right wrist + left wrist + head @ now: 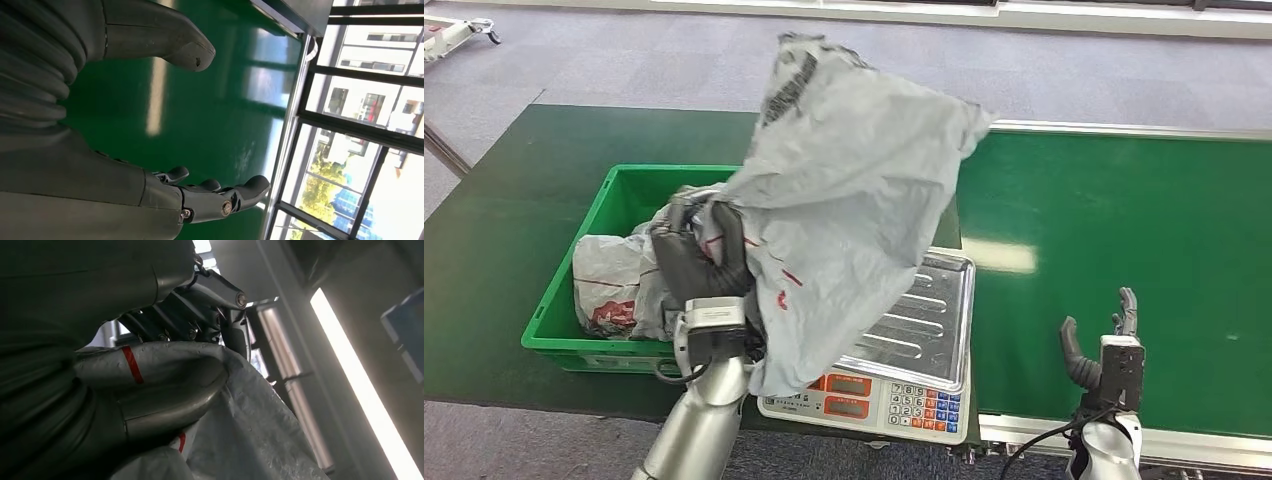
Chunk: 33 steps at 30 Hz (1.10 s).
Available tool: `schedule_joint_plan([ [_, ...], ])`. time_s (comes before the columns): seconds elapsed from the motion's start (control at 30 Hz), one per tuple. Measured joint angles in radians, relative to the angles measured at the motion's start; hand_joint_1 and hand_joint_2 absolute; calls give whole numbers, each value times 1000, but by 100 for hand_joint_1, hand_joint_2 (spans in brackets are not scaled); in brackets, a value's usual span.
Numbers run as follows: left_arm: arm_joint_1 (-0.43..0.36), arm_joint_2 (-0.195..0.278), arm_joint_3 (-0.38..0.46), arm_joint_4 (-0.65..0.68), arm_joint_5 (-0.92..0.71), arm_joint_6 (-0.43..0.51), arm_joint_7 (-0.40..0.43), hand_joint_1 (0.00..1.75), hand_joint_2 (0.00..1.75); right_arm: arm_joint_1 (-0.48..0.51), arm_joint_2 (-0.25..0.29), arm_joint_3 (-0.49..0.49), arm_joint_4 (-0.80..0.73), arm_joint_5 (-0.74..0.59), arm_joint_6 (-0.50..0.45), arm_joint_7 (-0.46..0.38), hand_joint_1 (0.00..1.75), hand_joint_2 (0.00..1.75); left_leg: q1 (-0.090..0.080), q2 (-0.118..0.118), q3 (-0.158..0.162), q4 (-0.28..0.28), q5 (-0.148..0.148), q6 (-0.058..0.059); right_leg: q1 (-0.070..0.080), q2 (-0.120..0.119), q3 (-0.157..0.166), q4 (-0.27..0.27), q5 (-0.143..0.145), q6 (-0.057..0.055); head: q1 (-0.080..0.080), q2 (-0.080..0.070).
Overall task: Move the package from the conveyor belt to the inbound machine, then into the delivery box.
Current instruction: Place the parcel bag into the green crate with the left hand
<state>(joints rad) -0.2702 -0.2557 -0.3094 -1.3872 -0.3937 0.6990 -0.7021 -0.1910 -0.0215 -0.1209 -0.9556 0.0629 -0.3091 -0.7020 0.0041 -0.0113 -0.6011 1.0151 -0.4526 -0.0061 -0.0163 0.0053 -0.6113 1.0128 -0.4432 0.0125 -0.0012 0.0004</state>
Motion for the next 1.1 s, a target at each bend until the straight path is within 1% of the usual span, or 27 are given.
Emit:
schedule_joint_plan([
  [0.13,36,8,19,-265,149,1,-1,175,175,7,0,0,-6,-7,-4,0,0,175,0,0,0,0,0,0,0,0,0,0,-1,0,0,0],
  [0.33,89,22,36,-524,291,1,0,175,175,7,0,0,-11,-7,8,0,0,175,0,0,0,0,0,0,0,-1,1,0,-1,0,0,0],
  [0.43,116,27,56,-621,281,1,0,175,175,2,0,0,-11,-2,18,0,0,175,0,0,0,0,0,0,0,-1,1,0,-1,0,0,0],
  [0.53,132,22,112,-691,144,1,0,175,175,-10,1,0,-10,6,26,0,0,175,0,0,1,0,0,0,0,-1,1,0,-1,0,0,0],
  [0.6,138,18,168,-709,46,1,-1,175,175,-19,1,0,-9,11,27,0,0,175,0,0,1,0,0,0,0,-1,1,0,-1,0,0,0],
  [0.7,147,17,237,-712,12,1,1,175,175,-22,3,0,-8,17,29,0,0,175,0,0,1,0,0,0,0,-1,2,0,-1,0,0,0],
  [0.87,155,15,294,-713,3,1,2,175,175,-22,4,0,-8,19,30,0,0,175,0,0,2,0,0,0,0,-1,2,0,0,0,0,0],
  [0.97,155,11,320,-702,-62,1,2,175,175,-22,4,0,-8,18,27,0,0,175,0,0,2,0,0,0,0,-1,2,0,0,0,0,0],
  [1.03,150,8,350,-655,-123,1,1,175,175,-20,4,0,-10,17,26,0,0,175,0,0,2,0,0,0,-1,-1,2,0,-1,0,0,0],
  [1.1,138,7,386,-547,-149,1,3,175,175,-13,4,0,-17,17,27,0,0,175,0,-1,3,0,0,0,-1,-1,2,0,-1,0,0,0],
])
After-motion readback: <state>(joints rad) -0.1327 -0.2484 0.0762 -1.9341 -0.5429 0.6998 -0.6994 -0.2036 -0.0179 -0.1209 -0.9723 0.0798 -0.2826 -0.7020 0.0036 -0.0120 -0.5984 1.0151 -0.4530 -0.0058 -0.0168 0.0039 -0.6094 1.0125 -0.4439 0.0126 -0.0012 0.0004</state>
